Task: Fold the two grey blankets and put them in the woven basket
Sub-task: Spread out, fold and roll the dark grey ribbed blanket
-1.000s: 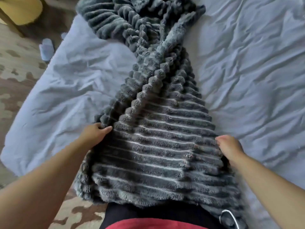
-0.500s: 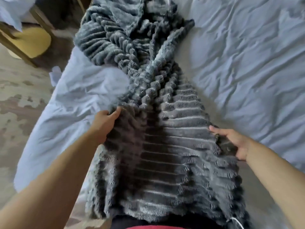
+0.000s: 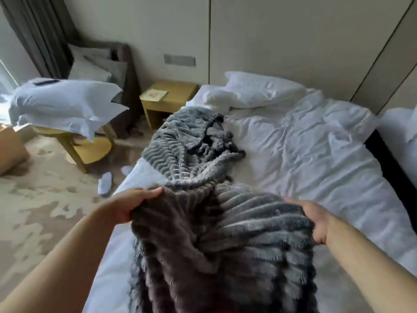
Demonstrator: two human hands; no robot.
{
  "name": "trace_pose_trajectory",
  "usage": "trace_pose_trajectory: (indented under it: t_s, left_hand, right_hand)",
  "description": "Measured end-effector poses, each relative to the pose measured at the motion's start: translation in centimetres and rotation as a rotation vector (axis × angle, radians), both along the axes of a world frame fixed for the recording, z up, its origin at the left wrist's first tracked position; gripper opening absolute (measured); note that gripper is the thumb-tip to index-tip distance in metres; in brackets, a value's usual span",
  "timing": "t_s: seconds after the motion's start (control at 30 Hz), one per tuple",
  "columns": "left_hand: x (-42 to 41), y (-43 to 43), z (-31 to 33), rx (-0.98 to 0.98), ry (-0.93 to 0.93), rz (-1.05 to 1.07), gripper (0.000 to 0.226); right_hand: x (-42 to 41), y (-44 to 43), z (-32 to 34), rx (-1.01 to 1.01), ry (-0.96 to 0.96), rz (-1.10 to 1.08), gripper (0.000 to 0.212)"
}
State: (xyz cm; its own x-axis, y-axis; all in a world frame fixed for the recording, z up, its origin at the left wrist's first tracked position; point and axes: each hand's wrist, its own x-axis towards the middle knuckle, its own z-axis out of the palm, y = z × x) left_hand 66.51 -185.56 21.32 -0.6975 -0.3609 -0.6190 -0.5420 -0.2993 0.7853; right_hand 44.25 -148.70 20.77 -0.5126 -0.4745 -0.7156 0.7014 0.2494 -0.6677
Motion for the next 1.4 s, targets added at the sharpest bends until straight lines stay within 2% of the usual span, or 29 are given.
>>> trace_pose_trajectory:
  t_s: [0.07, 0.1, 0.13, 0.17, 0.27, 0.33, 0.37, 0.43, 0.47, 0.5, 0.57, 0.63, 0.67, 0.73, 0.8, 0.9, 0.97, 1.0, 1.07, 1.13, 1.2, 1.27, 1.33, 1.4]
  left_hand:
    - [-0.3, -0.8, 1.6, -0.105, 0.289, 0.335, 0.019]
    - [-0.1, -1.1, 2.1, -0.092, 0.391, 0.481, 0.017]
    - [0.2, -1.1, 2.3, -0.046, 0.455, 0.556, 0.016]
    - [0.5, -0.8, 2.1, 0.006, 0.487, 0.556, 0.018]
    - [1.1, 2.4, 1.6, 0.121, 0.378, 0.330, 0.014]
    - [0.6, 4.2, 1.4, -0.014, 0.233, 0.244, 0.009]
    - [0.1, 4.7, 1.4, -0.071, 0.122, 0.192, 0.015]
    - [-1.0, 5.2, 2.8, 0.013, -0.016, 0.027, 0.030]
    - [-1.5, 4.9, 3.6, 0.050, 0.053, 0.023, 0.032]
    - [-2.0, 4.0, 4.2, 0.054, 0.202, 0.099, 0.025]
    - [-2.2, 2.3, 5.4, 0.052, 0.533, 0.333, 0.021]
    - [-1.5, 1.7, 5.5, 0.020, 0.626, 0.474, 0.021]
    - [-1.2, 1.8, 4.8, 0.010, 0.601, 0.482, 0.020]
    - [-1.3, 3.0, 2.5, 0.060, 0.438, 0.417, 0.018]
    - [-1.8, 4.8, 0.9, 0.109, 0.221, 0.290, 0.016]
    - [-2.7, 6.6, -1.5, 0.132, -0.085, 0.102, 0.023]
    - [-3.3, 7.5, -2.6, 0.058, -0.183, 0.091, 0.022]
    - [-3.7, 7.7, -2.9, -0.012, -0.177, 0.118, 0.015]
    - [-4.3, 7.5, -2.8, -0.116, -0.060, 0.214, 0.004]
    - [-4.7, 6.4, -1.5, -0.161, 0.162, 0.346, 0.009]
    - [-4.6, 4.7, 0.2, -0.157, 0.392, 0.495, 0.019]
    - [-4.2, 3.5, 1.4, -0.153, 0.522, 0.595, 0.032]
    - [-4.1, 3.5, 1.1, -0.268, 0.444, 0.559, 0.039]
    - [-4.1, 4.3, -1.2, -0.361, 0.292, 0.445, 0.040]
  right_hand:
    - [-1.6, 1.5, 1.5, -0.214, 0.117, -0.236, 0.028]
    - [-2.1, 3.1, 1.7, -0.348, 0.177, -0.370, 0.025]
    - [-2.0, 5.1, 1.4, -0.519, 0.232, -0.390, 0.033]
    - [-1.5, 6.8, 0.3, -0.702, 0.253, -0.374, 0.045]
    - [0.1, 9.5, -2.9, -0.918, 0.156, -0.253, 0.068]
    - [0.8, 8.2, -4.1, -0.770, 0.114, -0.211, 0.069]
    - [0.7, 7.6, -3.6, -0.617, 0.026, -0.160, 0.062]
    - [0.2, 6.4, -0.8, -0.375, 0.080, -0.241, 0.041]
    - [-0.6, 5.9, 0.9, -0.422, 0.120, -0.298, 0.035]
    - [-1.8, 6.2, 2.5, -0.532, 0.167, -0.333, 0.037]
    - [-3.2, 8.2, 5.0, -0.783, 0.277, -0.362, 0.053]
    - [-2.1, 8.9, 3.3, -0.888, 0.198, -0.233, 0.061]
    - [-1.5, 8.8, 2.0, -0.830, 0.133, -0.185, 0.060]
    - [-0.4, 8.0, -0.3, -0.738, 0.024, -0.034, 0.062]
    - [1.4, 6.5, -2.2, -0.511, -0.035, 0.026, 0.048]
    - [2.8, 5.7, -3.7, -0.281, -0.135, 0.048, 0.037]
    - [3.2, 4.6, -3.5, -0.106, -0.120, 0.048, 0.028]
    - [3.0, 4.1, -3.0, -0.029, -0.092, 0.027, 0.028]
    - [1.8, 3.6, -1.4, -0.024, -0.031, -0.088, 0.024]
    - [0.3, 4.3, 1.4, -0.202, 0.132, -0.285, 0.022]
    - [-1.3, 6.1, 4.3, -0.479, 0.349, -0.510, 0.023]
    - [-1.5, 7.5, 5.9, -0.687, 0.416, -0.551, 0.030]
    - [-1.8, 7.0, 3.6, -0.488, 0.388, -0.451, 0.034]
    - [-1.3, 6.0, -0.8, -0.082, 0.428, -0.270, 0.031]
